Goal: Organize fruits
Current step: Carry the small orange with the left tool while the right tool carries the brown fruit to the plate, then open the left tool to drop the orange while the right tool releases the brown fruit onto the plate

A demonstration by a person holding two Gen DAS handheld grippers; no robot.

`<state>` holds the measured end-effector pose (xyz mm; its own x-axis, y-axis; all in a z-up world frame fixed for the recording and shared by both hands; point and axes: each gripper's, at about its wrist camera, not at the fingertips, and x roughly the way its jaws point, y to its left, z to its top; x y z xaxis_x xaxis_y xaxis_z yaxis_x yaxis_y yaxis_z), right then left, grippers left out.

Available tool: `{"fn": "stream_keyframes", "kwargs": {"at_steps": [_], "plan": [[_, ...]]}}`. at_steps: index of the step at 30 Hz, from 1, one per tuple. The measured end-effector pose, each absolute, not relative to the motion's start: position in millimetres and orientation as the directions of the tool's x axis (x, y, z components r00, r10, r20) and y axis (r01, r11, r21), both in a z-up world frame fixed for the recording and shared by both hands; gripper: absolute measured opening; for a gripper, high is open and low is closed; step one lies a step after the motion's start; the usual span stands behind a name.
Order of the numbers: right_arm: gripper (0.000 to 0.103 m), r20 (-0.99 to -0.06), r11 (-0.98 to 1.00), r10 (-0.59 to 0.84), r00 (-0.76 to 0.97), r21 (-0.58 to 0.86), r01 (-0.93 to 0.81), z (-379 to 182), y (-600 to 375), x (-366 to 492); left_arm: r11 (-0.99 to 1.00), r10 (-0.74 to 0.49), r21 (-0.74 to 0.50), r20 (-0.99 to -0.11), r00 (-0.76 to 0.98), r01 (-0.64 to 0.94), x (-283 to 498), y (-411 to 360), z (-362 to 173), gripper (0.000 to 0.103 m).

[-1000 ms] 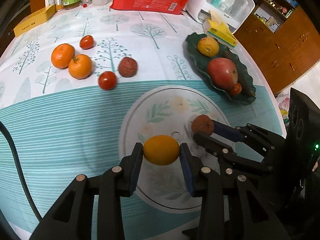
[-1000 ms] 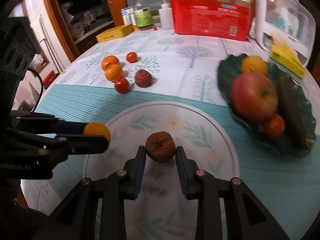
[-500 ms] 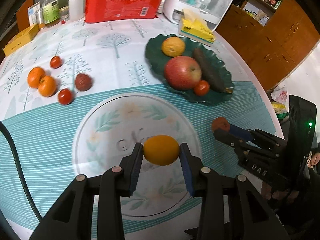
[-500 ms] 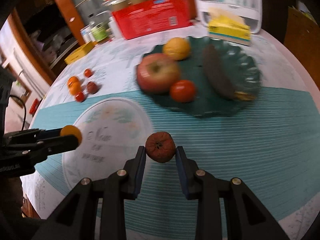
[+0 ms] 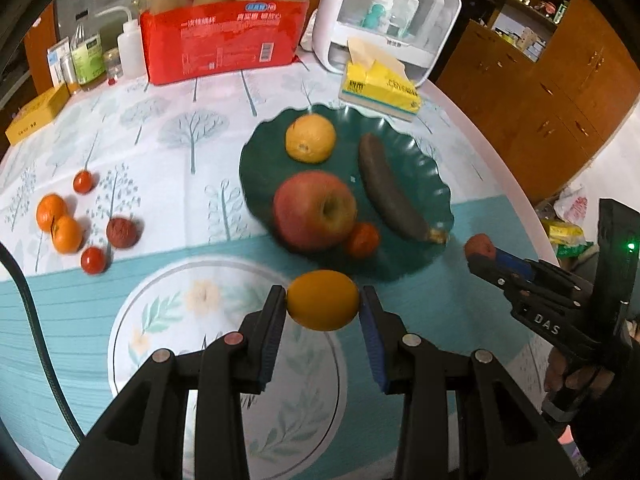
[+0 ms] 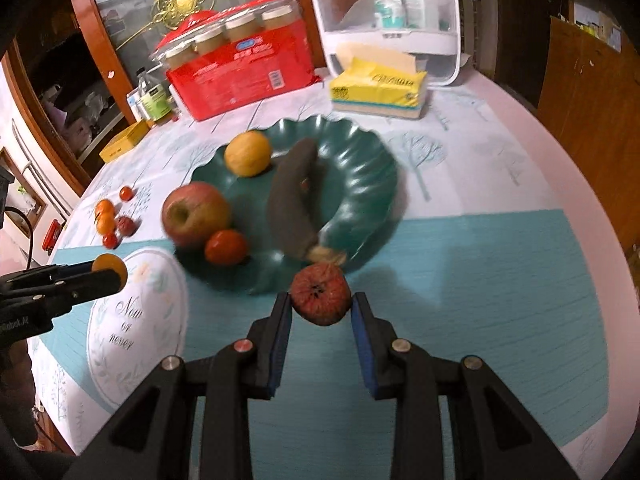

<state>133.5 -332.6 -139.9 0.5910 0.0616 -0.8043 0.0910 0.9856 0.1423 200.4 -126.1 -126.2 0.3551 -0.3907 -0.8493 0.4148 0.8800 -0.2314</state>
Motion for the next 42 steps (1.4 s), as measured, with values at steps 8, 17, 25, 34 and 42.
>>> {"fn": "stream_keyframes", "kwargs": {"at_steps": [8,17,25,34,42], "plan": [[0.031,-0.780,0.985,0.091,0.619,0.162,0.059,-122,-362,164,0.894,-0.370,-0.197,-0.831,0.416,0.403,234,-158,-110,0.036],[0.031,-0.769,0.982,0.149,0.622,0.190,-0.001,-121,-364,195,0.910,-0.356,-0.187,-0.810,0.466,0.370,268,-178,-98,0.036],[0.031,-0.782,0.968,0.204,0.589,0.253,0.000,-142,-361,205,0.887,-0.413,-0.247,-0.804,0.428,0.391,278,-190,-112,0.036],[0.053,-0.796,0.948,0.240,0.555,0.315,0.043,-153,-363,211,0.903,-0.396,-0.253,-0.802,0.448,0.346,280,-185,-113,0.062],[0.057,-0.810,0.935,0.246,0.532,0.343,0.090,-149,-360,203,0.931,-0.346,-0.232,-0.809,0.475,0.283,271,-158,-103,0.073]]}}
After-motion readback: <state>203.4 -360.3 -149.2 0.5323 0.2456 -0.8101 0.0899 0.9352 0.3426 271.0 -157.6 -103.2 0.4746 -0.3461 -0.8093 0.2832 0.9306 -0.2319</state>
